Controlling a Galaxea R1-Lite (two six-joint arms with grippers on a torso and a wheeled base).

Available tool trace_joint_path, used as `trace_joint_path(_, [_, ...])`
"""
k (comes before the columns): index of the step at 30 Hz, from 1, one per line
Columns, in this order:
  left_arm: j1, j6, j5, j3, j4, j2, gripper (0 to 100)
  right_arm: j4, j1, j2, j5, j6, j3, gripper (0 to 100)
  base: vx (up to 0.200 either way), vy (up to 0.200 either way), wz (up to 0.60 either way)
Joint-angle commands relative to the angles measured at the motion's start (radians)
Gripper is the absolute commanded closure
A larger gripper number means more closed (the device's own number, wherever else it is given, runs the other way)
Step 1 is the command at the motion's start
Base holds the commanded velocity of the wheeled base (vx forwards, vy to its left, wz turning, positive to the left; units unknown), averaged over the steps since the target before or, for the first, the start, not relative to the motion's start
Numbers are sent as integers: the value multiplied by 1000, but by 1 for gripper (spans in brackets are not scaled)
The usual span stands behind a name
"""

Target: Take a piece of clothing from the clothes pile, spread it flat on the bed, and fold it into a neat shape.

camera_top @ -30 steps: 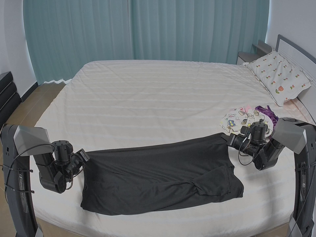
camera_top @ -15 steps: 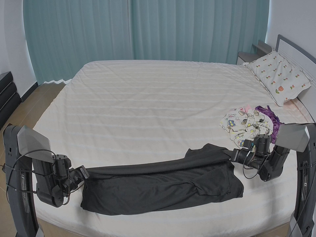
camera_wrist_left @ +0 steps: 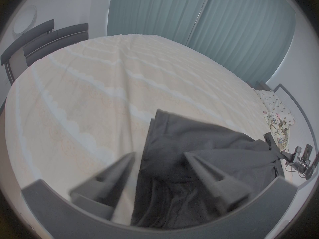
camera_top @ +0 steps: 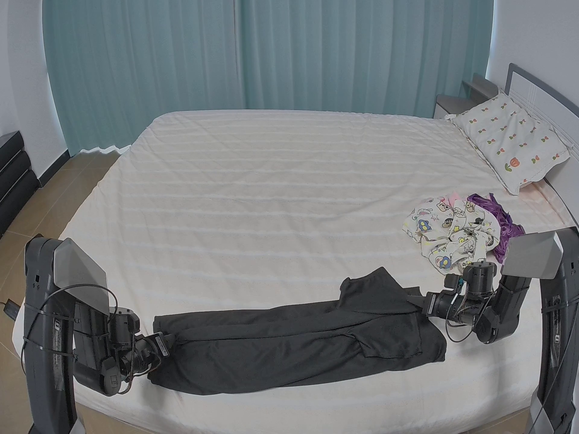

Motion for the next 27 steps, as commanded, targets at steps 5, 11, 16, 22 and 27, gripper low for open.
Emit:
trace_joint_path(5, [25,-101,-1,25,-16,-69,0,1,-36,-46,4,23,0,0,0,0,0])
trace_joint_path(11, [39,-229,-33,60,-16,-199,0,-1,-14,-84,4,137,-4,0,0,0,0])
trace_joint_path(16, [37,-402,-53,54,-16,-290,0,10,21,-76,2,189,-55,0,0,0,0])
trace_joint_path(22, [9,-536,-53,59,-16,-287,0,140,79,-70,1,206,-123,0,0,0,0])
trace_joint_path(27, [-1,-574,-52,56,-16,-253,0,240,67,-66,1,193,-172,0,0,0,0])
